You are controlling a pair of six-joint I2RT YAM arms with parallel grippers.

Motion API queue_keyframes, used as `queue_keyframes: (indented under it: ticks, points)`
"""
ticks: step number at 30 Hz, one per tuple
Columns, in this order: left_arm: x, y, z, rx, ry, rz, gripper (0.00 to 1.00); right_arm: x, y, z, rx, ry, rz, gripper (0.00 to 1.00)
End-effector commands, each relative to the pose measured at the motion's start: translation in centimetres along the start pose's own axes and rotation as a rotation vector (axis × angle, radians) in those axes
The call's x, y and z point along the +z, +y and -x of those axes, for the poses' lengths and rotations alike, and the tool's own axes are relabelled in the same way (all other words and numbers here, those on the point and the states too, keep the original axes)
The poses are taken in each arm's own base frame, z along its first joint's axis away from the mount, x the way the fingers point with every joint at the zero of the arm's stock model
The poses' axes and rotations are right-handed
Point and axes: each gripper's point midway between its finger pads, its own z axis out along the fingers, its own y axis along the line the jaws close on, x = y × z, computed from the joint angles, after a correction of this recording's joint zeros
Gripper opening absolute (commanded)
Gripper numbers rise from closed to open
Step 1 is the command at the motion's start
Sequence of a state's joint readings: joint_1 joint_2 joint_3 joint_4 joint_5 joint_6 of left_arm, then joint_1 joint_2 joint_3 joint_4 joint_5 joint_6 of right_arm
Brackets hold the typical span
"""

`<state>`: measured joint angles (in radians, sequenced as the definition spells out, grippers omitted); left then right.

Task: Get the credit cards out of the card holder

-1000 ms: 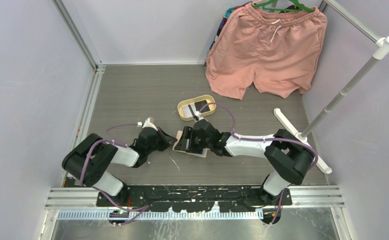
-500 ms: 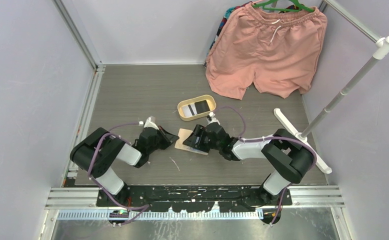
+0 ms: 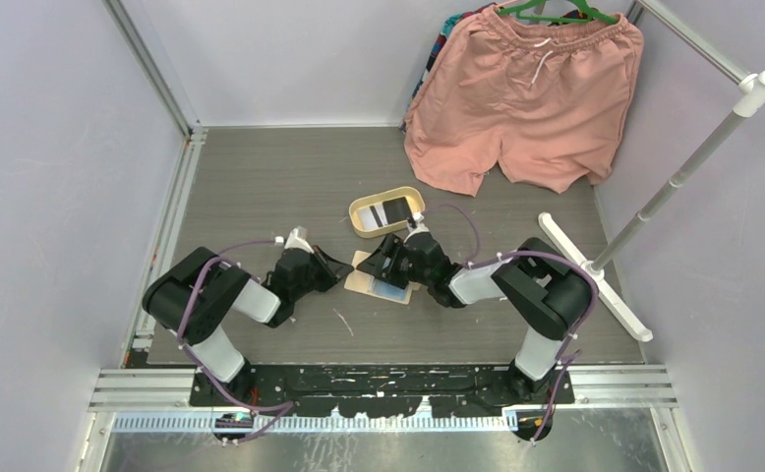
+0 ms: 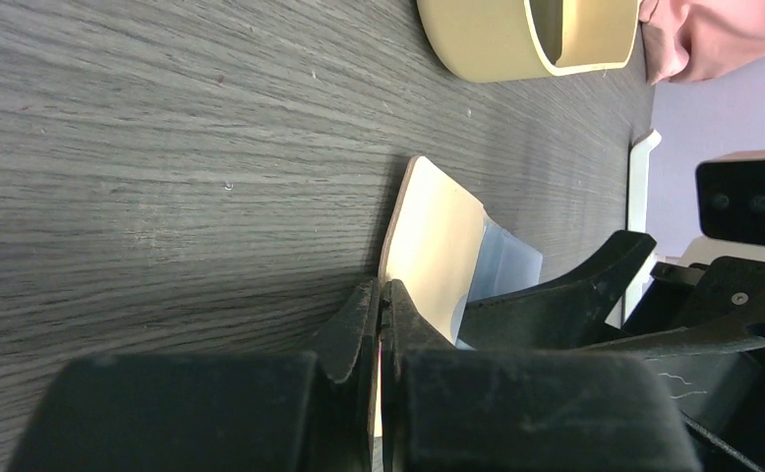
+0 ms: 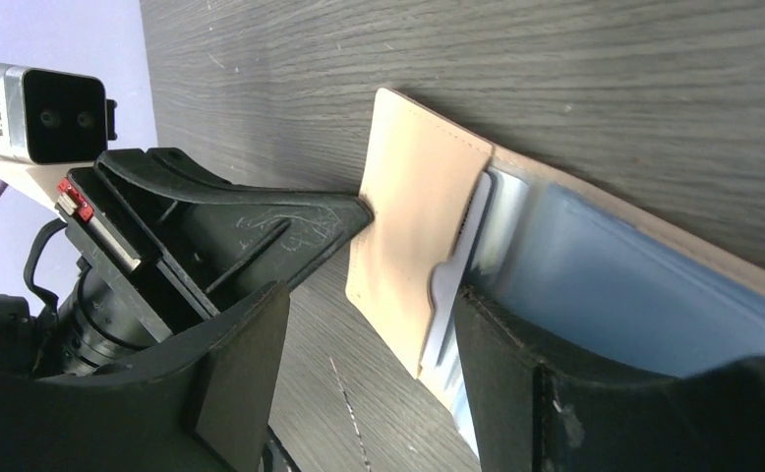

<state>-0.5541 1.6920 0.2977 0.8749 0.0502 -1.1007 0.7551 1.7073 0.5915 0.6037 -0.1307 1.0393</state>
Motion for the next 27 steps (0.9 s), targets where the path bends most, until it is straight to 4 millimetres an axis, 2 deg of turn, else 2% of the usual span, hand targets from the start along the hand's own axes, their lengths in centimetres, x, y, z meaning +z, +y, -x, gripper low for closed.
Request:
queue_keyframes:
  ticks: [1,11,13,15,17,19,27]
  points:
    - [-4.84,13.63,-6.35,0.061,0.232,0.505,0.00,1.08,1.29,-0.32,0.011,0.034,0.064,0.68]
    - [-4.71,13.72,-6.44,0.059,0.238,0.513,0.00,1.05,1.41,-0.97,0.068,0.046,0.110,0.65]
    - [-4.71,13.77,-6.44,0.061,0.240,0.515,0.00,0.94,1.32,-0.99,0.091,0.034,0.128,0.54]
    - [-4.68,13.72,-6.46,0.061,0.241,0.514,0.00,0.91,1.48,-0.98,0.115,0.024,0.155,0.31]
    - [-4.69,13.74,-6.48,0.060,0.243,0.514,0.00,0.99,1.64,-0.95,0.129,0.019,0.176,0.15]
    - [-4.74,13.76,-6.48,0.060,0.243,0.515,0.00,1.09,1.67,-0.84,0.135,0.016,0.183,0.10]
    - [-4.84,13.77,-6.53,0.061,0.244,0.515,0.00,0.70,1.97,-0.63,0.127,0.001,0.202,0.04]
